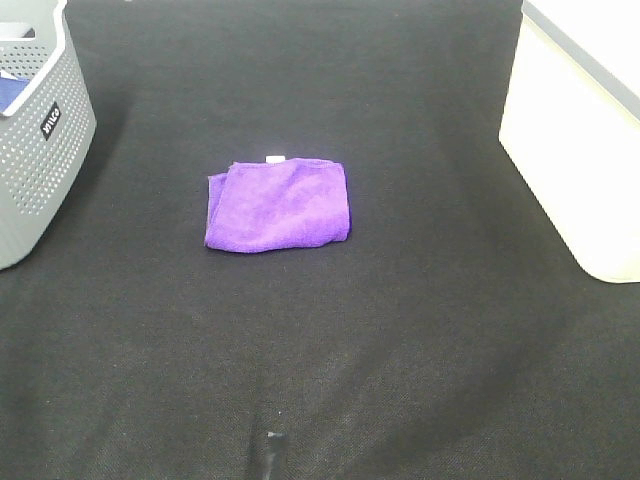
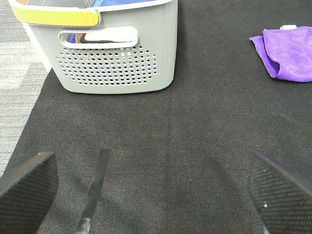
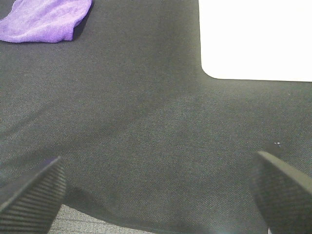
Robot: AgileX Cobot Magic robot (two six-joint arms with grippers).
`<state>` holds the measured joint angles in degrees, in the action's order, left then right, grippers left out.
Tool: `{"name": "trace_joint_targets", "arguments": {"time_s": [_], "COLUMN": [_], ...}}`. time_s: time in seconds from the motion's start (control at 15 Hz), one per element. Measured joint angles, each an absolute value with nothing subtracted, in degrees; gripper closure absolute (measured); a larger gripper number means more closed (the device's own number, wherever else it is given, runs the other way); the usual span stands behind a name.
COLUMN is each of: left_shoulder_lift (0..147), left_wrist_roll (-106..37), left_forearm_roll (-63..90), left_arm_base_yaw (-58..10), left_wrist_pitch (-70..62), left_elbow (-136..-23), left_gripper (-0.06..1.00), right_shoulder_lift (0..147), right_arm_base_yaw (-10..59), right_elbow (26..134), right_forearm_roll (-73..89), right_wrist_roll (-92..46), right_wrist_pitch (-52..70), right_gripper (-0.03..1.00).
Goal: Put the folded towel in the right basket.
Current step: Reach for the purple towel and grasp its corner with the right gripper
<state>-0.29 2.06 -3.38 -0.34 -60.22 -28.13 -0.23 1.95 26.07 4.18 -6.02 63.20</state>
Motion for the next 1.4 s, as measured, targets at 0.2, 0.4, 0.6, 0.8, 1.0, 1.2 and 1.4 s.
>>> {"name": "trace_joint_targets", "arguments": {"time_s": [0.2,0.4,0.6,0.8,1.0,1.2,1.4], "left_shoulder_lift": [-0.29,-0.29,-0.29,-0.29,-0.29,-0.29,-0.29], "left_wrist_roll": [2.06,2.06,2.06,2.06,2.06,2.06,2.06], "left_forearm_roll": [-3.38,-3.38,-3.38,-3.38,-3.38,-3.38,-3.38], "left_arm_base_yaw": [-0.34,-0.34,-0.34,-0.34,-0.34,-0.34,-0.34], "left_wrist_pitch": [-60.22,-60.22,-60.22,-60.22,-60.22,-60.22,-60.22], "left_elbow": [-28.13,-28.13,-28.13,-28.13,-28.13,-28.13,-28.13], "left_gripper": [-0.04,-0.04,-0.04,-0.04,-0.04,-0.04,-0.04], "right_shoulder_lift": [-0.23,-0.23,-0.23,-0.23,-0.23,-0.23,-0.23], "right_arm_base_yaw": [1.95,1.95,1.95,1.95,1.95,1.95,1.95], "right_elbow": [26.07,26.07,26.07,26.07,26.07,26.07,26.07], "right_forearm_roll": [4.18,4.18,4.18,4.18,4.18,4.18,4.18], "right_wrist_roll": [-6.02,-6.02,-6.02,-6.02,-6.02,-6.02,-6.02], "right_wrist_pitch": [63.20,63.20,63.20,63.20,63.20,63.20,63.20], "right_gripper": [-0.01,-0.01,-0.01,-0.01,-0.01,-0.01,-0.01]}}
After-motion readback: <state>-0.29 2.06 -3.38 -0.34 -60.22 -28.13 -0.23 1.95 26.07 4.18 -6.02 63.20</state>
